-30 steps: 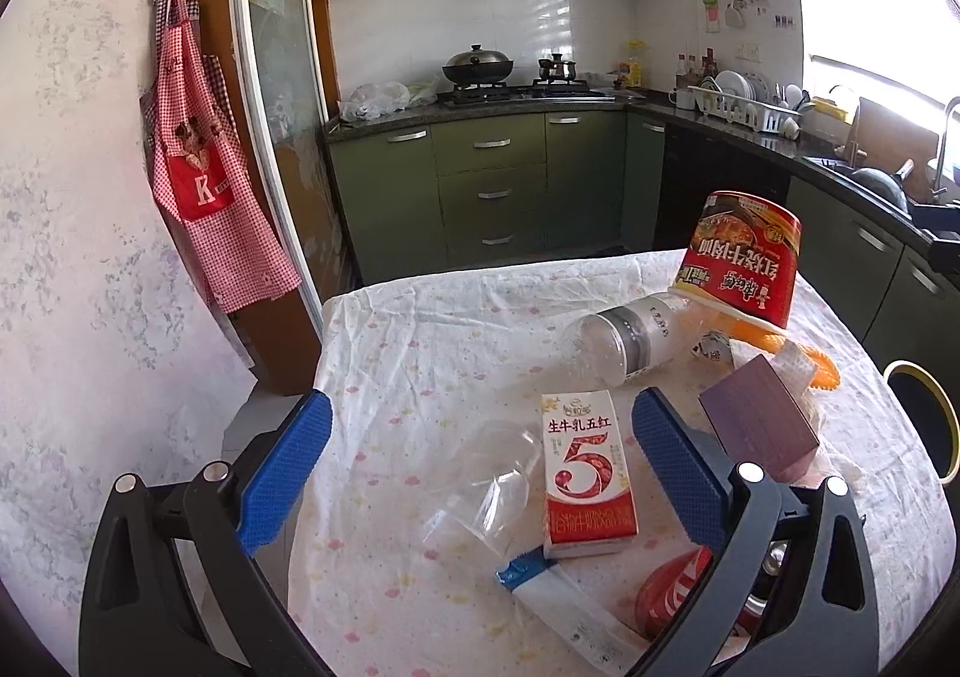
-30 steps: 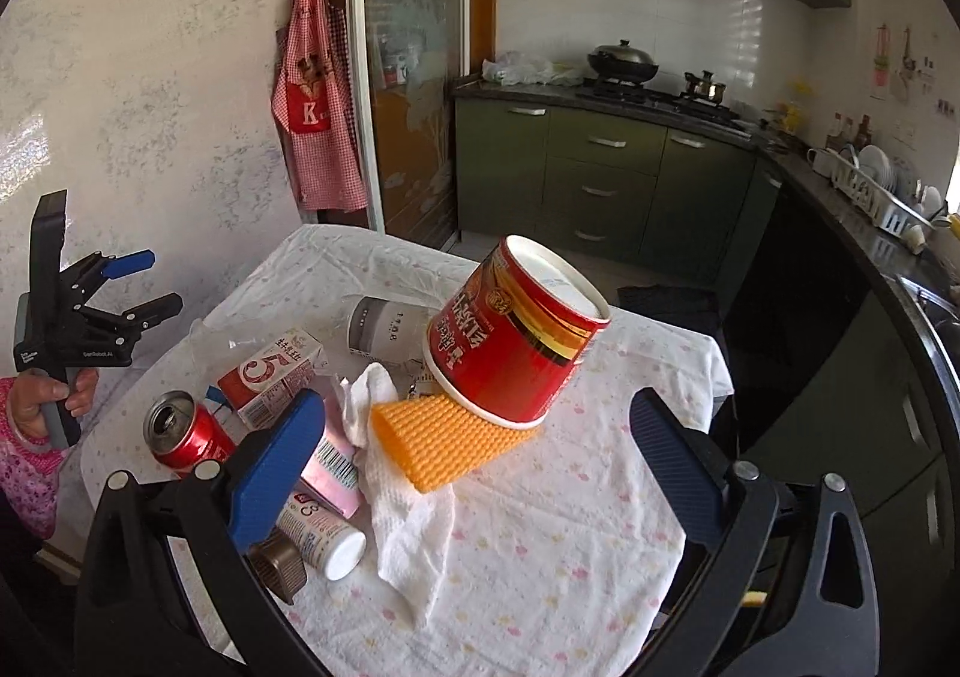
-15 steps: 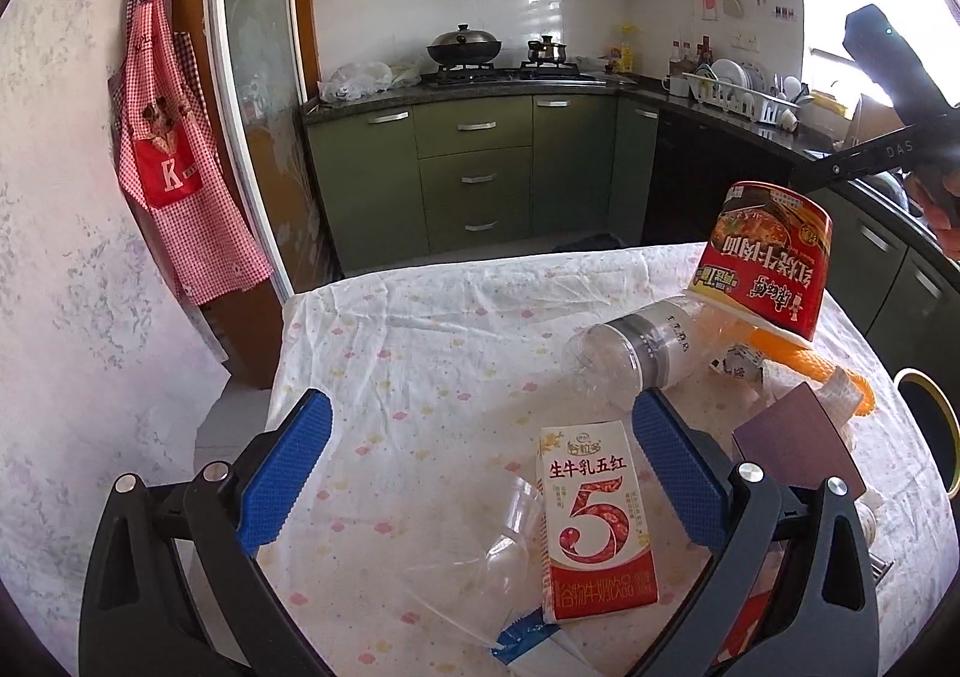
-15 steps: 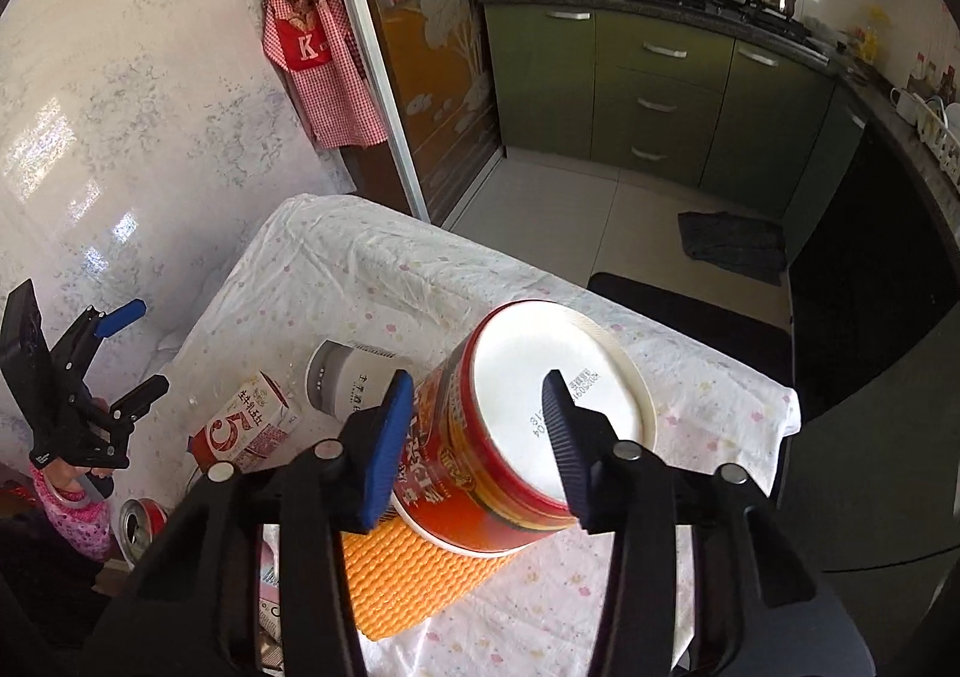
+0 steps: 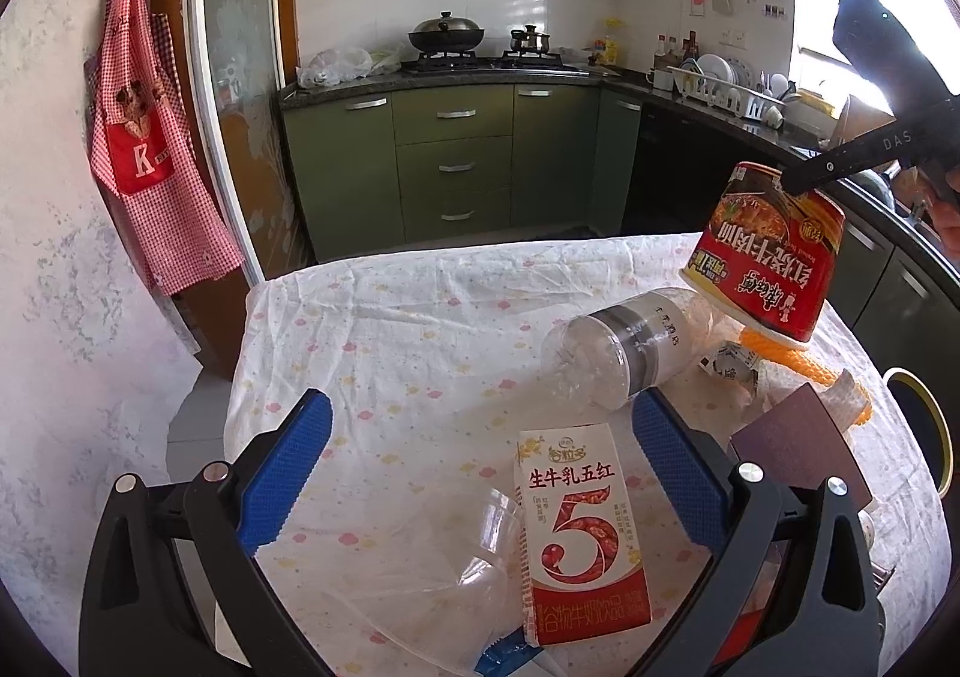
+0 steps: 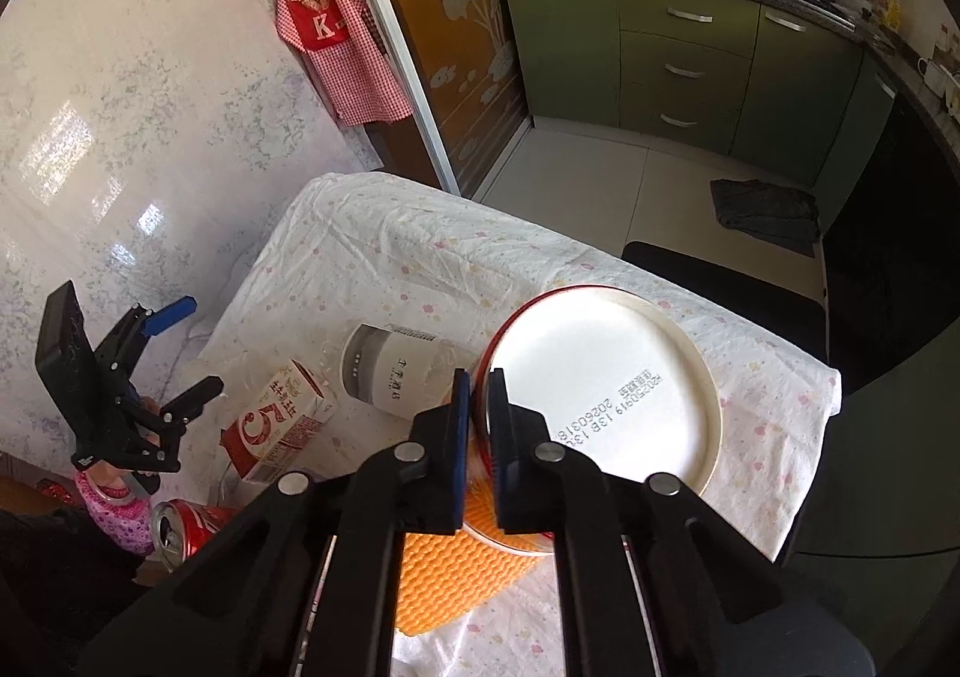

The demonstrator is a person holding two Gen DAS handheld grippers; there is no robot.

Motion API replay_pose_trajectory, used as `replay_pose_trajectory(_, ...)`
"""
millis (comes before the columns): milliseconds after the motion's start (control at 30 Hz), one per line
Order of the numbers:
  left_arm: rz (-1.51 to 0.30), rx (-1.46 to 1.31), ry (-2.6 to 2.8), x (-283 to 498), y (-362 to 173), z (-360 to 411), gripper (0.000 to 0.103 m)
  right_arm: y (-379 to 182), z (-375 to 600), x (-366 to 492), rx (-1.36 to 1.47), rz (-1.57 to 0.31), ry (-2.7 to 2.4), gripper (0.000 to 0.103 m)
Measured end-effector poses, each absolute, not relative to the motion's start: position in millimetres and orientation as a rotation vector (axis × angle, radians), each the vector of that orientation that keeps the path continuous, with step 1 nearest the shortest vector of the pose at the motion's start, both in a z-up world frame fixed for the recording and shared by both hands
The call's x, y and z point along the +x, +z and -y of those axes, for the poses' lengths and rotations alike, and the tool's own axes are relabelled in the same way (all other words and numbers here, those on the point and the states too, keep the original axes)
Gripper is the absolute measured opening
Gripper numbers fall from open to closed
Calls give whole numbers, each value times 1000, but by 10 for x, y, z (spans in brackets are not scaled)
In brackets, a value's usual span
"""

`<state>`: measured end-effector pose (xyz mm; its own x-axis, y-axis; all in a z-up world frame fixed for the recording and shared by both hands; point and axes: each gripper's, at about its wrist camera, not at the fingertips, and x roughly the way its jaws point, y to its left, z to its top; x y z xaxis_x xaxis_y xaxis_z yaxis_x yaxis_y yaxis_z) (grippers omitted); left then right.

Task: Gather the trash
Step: 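Grasp the red-and-white noodle cup with the right gripper, then carry the noodle cup to the yellow bin and open the right gripper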

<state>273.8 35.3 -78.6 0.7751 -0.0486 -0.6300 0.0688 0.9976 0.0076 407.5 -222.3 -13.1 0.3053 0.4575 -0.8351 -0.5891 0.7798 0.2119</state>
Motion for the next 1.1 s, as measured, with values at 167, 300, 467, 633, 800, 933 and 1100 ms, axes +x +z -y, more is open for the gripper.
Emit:
replay_pose_trajectory(167,-679,26,-74,2729,-806,-359,99,1,2266,3971,-121,-1017,688,6)
replay_pose_trajectory(300,-676,24,-79,2725,-809,-371,99,139,2382,3818,-114,-982,659,6)
replay_pose_trajectory(467,-666,27,-90,2694,-794,-347,99,381,2805,3484,-92,-928,558,6)
replay_pose_trajectory(633,-644,26,-106,2628,-741,-318,99,434,3559,3038,-45,-914,367,6)
replay_pose_trajectory(800,-615,19,-122,2561,-663,-297,99,123,4381,2652,10,-955,133,6)
replay_pose_trajectory(933,-605,13,-129,2538,-634,-288,99,-310,4858,2466,63,-1008,2,6)
replay_pose_trajectory(1100,-607,11,-136,2530,-630,-263,99,-925,5273,2400,138,-1100,-90,8)
